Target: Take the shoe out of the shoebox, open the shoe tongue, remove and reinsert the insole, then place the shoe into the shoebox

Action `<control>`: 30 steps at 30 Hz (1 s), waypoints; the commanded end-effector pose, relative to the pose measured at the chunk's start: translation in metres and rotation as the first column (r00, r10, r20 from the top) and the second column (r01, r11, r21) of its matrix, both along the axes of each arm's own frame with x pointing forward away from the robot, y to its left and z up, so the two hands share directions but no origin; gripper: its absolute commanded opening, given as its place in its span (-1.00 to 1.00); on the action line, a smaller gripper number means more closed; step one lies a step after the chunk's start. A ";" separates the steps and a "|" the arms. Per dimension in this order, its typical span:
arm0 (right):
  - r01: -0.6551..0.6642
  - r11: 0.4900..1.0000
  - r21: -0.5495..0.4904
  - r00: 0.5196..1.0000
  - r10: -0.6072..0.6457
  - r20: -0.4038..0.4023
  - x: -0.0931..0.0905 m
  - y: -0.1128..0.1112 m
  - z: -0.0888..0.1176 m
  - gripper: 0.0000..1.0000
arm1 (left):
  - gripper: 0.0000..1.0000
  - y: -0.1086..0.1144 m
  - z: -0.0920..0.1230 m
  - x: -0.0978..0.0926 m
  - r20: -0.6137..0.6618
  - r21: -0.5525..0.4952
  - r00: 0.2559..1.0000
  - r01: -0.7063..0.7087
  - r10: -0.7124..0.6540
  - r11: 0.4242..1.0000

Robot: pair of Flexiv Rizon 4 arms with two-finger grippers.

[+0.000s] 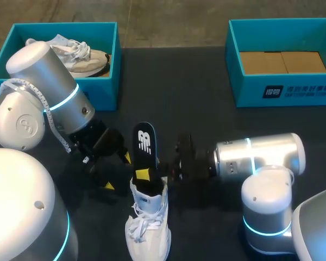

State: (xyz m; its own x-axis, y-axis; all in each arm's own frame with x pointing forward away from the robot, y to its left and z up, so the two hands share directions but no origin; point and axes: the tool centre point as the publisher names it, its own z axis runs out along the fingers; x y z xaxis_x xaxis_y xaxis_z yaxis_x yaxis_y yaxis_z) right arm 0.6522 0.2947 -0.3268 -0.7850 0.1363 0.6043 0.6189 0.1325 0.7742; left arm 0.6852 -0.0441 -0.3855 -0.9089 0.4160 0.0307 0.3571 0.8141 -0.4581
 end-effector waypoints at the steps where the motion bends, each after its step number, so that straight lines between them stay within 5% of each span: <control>1: 0.007 1.000 -0.001 1.000 -0.007 0.004 0.004 0.000 0.003 -0.51 | 1.00 0.001 0.001 -0.001 0.002 0.000 1.000 0.000 0.000 1.000; 5: 0.027 1.000 0.004 1.000 -0.027 0.007 0.009 -0.002 0.003 -0.65 | 1.00 0.001 0.001 -0.001 0.002 0.000 1.000 0.000 0.000 1.000; 8: 0.037 0.999 0.008 0.999 -0.037 0.008 0.011 -0.003 0.003 -1.00 | 1.00 0.001 0.001 -0.001 0.002 0.000 1.000 0.000 0.000 1.000; 30: 0.046 0.998 -0.031 0.996 -0.048 -0.077 -0.004 -0.005 -0.025 -1.00 | 1.00 0.001 0.001 -0.001 0.002 0.000 1.000 0.000 0.000 1.000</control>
State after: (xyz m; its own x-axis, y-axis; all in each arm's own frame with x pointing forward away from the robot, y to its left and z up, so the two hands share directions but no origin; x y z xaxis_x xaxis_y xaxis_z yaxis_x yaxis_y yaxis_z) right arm 0.6543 0.2887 -0.3505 -0.7308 0.1803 0.6583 0.6806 0.1190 0.7229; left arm 0.6852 -0.0441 -0.3855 -0.9089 0.4160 0.0307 0.3571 0.8140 -0.4581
